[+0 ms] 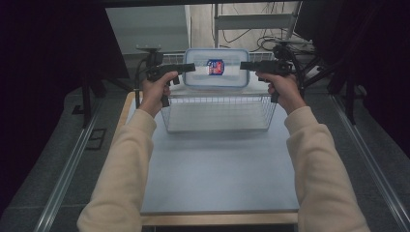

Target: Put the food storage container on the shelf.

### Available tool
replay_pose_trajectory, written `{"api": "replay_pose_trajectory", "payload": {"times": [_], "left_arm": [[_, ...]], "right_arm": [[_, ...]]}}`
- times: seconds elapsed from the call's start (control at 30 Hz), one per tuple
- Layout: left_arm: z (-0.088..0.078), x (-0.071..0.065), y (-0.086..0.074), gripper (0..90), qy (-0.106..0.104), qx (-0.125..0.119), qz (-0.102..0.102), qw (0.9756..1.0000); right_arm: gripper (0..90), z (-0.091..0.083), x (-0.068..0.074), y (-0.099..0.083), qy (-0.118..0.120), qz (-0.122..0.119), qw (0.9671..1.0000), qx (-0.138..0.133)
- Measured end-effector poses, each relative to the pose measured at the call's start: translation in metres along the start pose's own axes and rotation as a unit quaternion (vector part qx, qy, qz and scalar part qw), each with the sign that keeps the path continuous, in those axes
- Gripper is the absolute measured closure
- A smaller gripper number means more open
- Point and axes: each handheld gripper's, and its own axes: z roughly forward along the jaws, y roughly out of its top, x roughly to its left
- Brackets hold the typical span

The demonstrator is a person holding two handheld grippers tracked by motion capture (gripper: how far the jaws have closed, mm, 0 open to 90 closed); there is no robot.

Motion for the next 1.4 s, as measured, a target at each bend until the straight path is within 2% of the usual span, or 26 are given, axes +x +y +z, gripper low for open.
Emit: {"api": "replay_pose_trajectory", "payload": {"times": [0.13,0.3,0.37,0.4,0.47,0.6,0.73,0.8,0.9,0.93,1.07,1.13,1.17,1.3,1.33,1.4], "left_arm": [[0.005,0.006,0.003,39.2,-0.003,0.000,-0.010,0.9999],[0.012,0.014,0.005,36.9,-0.006,0.000,-0.032,0.9995],[0.014,0.017,0.006,34.8,0.015,-0.001,-0.031,0.9994],[0.014,0.019,0.006,35.6,0.011,-0.004,-0.032,0.9994],[0.016,0.020,0.007,35.3,0.009,-0.002,-0.033,0.9994],[0.018,0.016,0.007,28.7,0.020,0.007,-0.020,0.9996],[0.014,0.007,0.008,23.8,0.031,-0.008,-0.001,0.9995],[0.008,0.001,0.009,21.7,0.026,-0.015,0.008,0.9995],[-0.003,-0.011,0.007,20.2,0.031,-0.011,0.040,0.9987],[-0.007,-0.016,0.005,19.9,0.028,-0.012,0.045,0.9985],[-0.027,-0.030,-0.009,19.4,0.021,-0.021,0.062,0.9976],[-0.036,-0.035,-0.020,19.2,0.023,-0.018,0.069,0.9972],[-0.040,-0.039,-0.027,19.0,0.026,-0.014,0.072,0.9970],[-0.059,-0.052,-0.067,19.2,0.023,0.003,0.106,0.9941],[-0.061,-0.054,-0.075,19.1,0.020,0.006,0.109,0.9938],[-0.067,-0.055,-0.097,19.1,0.022,0.021,0.125,0.9917]], "right_arm": [[49.0,0.004,-0.004,0.000,-0.009,0.016,0.9998,-0.010],[47.5,0.009,-0.005,-0.001,-0.030,0.024,0.9990,-0.021],[48.7,0.011,-0.005,-0.002,-0.041,0.024,0.9988,-0.015],[47.7,0.012,-0.006,-0.004,-0.047,0.025,0.9985,-0.014],[46.8,0.014,-0.005,-0.006,-0.053,0.028,0.9978,-0.030],[45.6,0.015,-0.002,-0.008,-0.059,0.015,0.9976,-0.033],[42.6,0.009,0.000,-0.009,-0.067,-0.006,0.9967,-0.044],[40.4,0.003,0.001,-0.009,-0.062,-0.013,0.9968,-0.048],[38.4,-0.008,0.005,-0.011,-0.056,-0.034,0.9968,-0.047],[38.1,-0.013,0.006,-0.012,-0.050,-0.037,0.9970,-0.046],[36.0,-0.030,0.012,-0.021,-0.032,-0.058,0.9970,-0.039],[35.1,-0.039,0.017,-0.029,-0.020,-0.067,0.9969,-0.035],[34.6,-0.042,0.019,-0.032,-0.016,-0.070,0.9969,-0.033],[31.6,-0.058,0.030,-0.057,-0.006,-0.096,0.9952,-0.018],[30.9,-0.062,0.033,-0.067,-0.002,-0.104,0.9945,-0.012],[30.9,-0.067,0.036,-0.081,0.003,-0.115,0.9934,-0.005]]}}
